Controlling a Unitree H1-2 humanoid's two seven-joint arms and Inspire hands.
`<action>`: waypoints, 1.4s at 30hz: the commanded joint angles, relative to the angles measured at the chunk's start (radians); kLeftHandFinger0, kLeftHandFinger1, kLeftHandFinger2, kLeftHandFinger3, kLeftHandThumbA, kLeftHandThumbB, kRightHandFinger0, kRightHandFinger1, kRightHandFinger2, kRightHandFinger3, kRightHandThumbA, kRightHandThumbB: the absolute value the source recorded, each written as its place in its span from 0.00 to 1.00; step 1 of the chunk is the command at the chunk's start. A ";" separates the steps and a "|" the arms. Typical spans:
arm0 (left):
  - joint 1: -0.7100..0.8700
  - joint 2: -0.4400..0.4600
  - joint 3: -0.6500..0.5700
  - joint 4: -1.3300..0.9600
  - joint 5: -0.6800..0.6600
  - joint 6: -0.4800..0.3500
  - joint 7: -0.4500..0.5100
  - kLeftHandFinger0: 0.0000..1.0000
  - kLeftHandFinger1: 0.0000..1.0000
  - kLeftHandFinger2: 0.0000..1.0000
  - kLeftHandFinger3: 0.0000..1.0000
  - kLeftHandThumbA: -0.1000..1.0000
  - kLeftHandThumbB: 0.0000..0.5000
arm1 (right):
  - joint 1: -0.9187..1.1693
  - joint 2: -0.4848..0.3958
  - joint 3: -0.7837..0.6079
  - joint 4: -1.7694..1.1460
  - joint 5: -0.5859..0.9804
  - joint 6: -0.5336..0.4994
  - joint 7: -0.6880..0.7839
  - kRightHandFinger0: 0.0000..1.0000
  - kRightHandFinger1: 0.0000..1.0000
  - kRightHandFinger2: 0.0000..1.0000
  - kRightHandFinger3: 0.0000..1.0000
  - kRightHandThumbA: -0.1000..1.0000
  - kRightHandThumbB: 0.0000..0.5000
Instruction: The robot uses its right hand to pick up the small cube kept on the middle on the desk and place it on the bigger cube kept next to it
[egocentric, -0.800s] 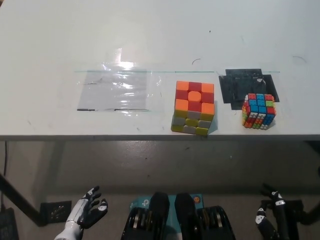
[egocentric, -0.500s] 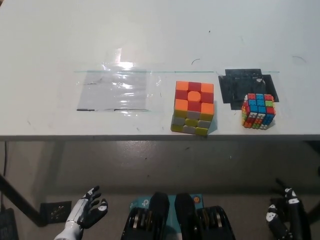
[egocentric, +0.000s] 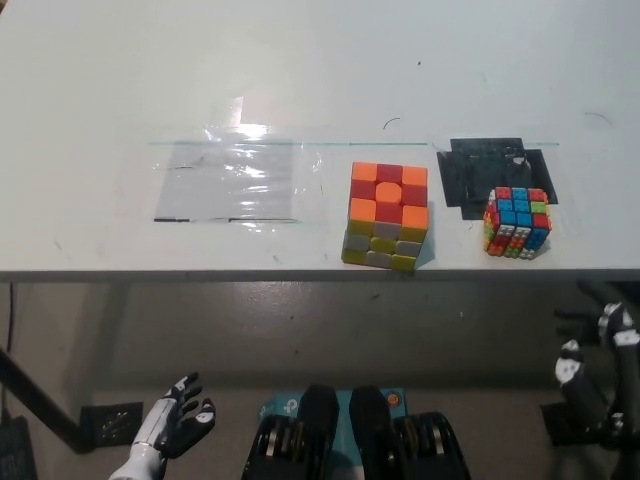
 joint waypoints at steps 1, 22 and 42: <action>-0.007 0.006 0.002 -0.021 0.003 -0.009 0.016 1.00 1.00 1.00 1.00 0.37 0.49 | -0.049 -0.042 -0.028 -0.091 0.007 0.053 0.074 0.48 0.51 0.59 0.87 0.00 0.13; -0.013 0.009 0.004 0.000 0.002 -0.030 0.012 1.00 1.00 1.00 1.00 0.39 0.52 | -0.353 -0.347 0.136 -0.050 -0.152 0.318 0.458 1.00 1.00 1.00 1.00 0.79 0.92; -0.009 0.008 0.003 -0.005 0.005 -0.030 0.013 1.00 1.00 1.00 1.00 0.39 0.51 | -0.563 -0.305 0.224 0.263 -0.155 0.227 0.448 1.00 1.00 1.00 1.00 0.65 1.00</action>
